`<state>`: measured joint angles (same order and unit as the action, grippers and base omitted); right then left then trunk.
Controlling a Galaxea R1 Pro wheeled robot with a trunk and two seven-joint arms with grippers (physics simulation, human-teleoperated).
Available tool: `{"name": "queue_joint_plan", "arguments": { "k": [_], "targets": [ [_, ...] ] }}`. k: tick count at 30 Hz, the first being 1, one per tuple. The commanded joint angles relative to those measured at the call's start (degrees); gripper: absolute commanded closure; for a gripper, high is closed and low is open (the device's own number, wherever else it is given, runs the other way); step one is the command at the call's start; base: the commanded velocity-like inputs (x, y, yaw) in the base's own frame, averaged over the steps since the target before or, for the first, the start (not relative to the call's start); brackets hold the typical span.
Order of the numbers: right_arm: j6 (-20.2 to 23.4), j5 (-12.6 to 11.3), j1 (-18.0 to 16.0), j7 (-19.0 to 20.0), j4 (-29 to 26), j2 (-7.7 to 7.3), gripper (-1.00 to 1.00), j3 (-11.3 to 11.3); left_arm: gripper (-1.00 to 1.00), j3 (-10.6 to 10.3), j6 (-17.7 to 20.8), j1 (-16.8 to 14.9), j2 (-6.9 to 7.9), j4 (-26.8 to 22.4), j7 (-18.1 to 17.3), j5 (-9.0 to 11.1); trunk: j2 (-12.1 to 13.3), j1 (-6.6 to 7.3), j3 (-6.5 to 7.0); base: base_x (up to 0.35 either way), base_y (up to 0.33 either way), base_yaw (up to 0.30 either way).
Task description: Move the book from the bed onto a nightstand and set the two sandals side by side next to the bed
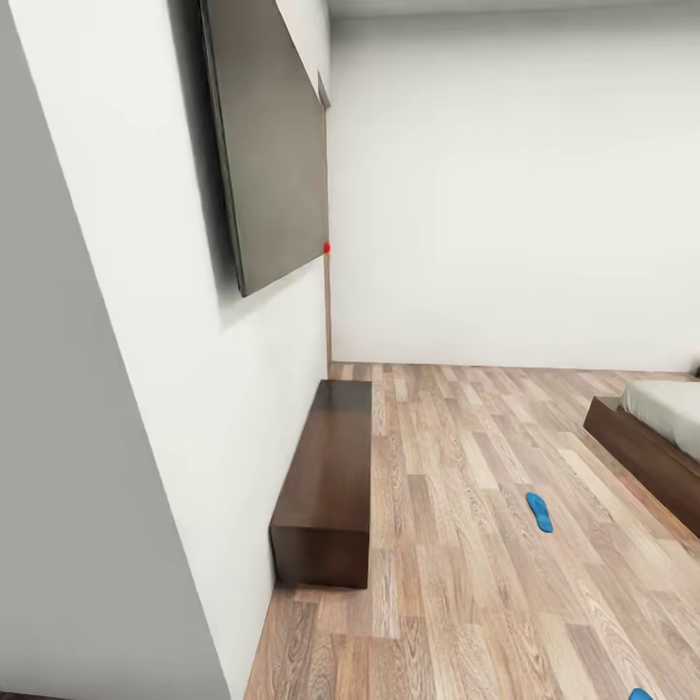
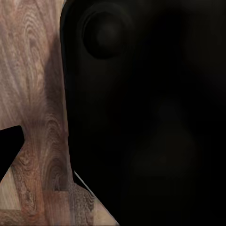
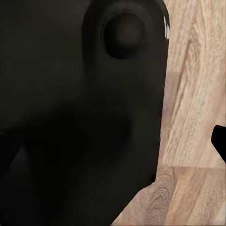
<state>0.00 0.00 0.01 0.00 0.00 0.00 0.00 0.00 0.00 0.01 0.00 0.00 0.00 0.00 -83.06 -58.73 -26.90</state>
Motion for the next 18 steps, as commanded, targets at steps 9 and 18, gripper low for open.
{"name": "queue_joint_plan", "arguments": {
  "k": [9,18],
  "targets": [
    [2.90,-0.26,-2.97,-0.14,-2.94,0.62,-1.00,0.02,-1.00,0.10,2.89,-2.99,-0.51,-2.92,1.35,2.89,-0.02,0.00,-0.03,0.000,0.000,0.000],
    [5.79,-0.26,-5.94,-0.14,-5.87,0.62,-1.00,0.02,-1.00,0.10,5.78,-4.57,-0.51,-5.82,1.35,5.76,-0.02,0.00,-0.03,0.000,0.000,0.000]
  ]
}}
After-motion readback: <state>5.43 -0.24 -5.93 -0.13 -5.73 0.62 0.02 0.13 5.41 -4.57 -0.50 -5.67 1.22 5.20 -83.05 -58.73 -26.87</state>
